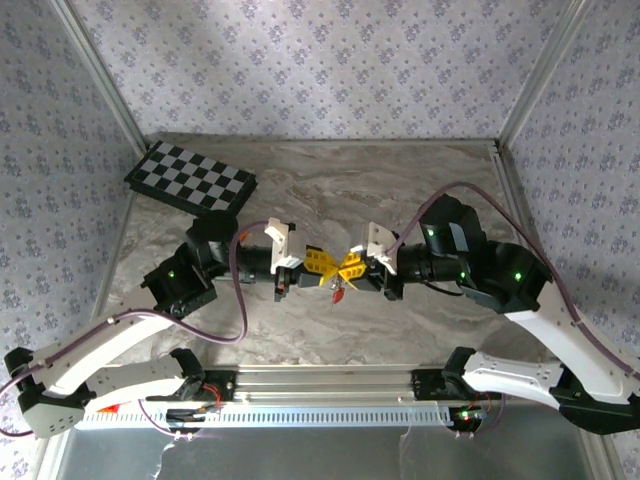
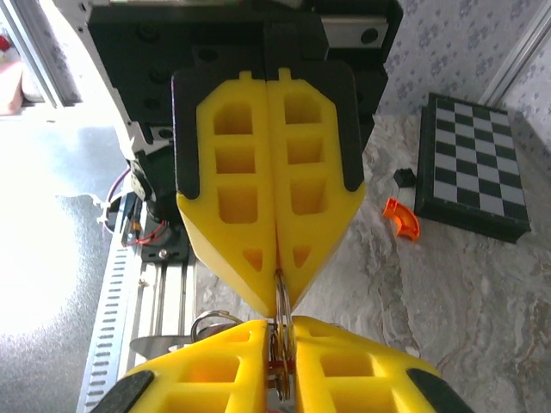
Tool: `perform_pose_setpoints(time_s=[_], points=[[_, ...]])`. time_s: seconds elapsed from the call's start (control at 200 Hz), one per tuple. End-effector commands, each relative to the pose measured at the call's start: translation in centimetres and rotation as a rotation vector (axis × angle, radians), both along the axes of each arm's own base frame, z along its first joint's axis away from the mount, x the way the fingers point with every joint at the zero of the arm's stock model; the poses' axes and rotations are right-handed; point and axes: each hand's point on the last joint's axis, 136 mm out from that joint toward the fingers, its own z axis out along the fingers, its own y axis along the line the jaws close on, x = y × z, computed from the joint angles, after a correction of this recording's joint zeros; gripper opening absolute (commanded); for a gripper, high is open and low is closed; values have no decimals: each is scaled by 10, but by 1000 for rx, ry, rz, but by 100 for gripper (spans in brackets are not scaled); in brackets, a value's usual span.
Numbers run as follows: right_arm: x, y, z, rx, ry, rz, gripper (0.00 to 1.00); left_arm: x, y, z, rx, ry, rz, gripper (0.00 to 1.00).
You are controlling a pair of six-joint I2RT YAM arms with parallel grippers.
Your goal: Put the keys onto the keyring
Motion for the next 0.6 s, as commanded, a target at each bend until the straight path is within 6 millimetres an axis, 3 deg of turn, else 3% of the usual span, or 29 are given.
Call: perform_pose_setpoints(time_s=[0.0, 0.15, 0.3, 0.415, 0.595], points=[[-5, 0, 10, 53, 4, 14, 11, -14, 6, 36, -144, -37, -61, 0], [-5, 0, 13, 70, -7, 14, 0, -16, 5, 38, -173, -15, -73, 0], [-2, -6, 15, 66, -28, -18, 0, -6, 6, 25, -119, -5, -4, 0], [3, -10, 9, 2, -43, -42, 0, 7, 8, 4, 22, -32, 82, 20], [6, -4, -7, -112, -35, -28, 0, 8, 10, -11, 156, -83, 101, 22]])
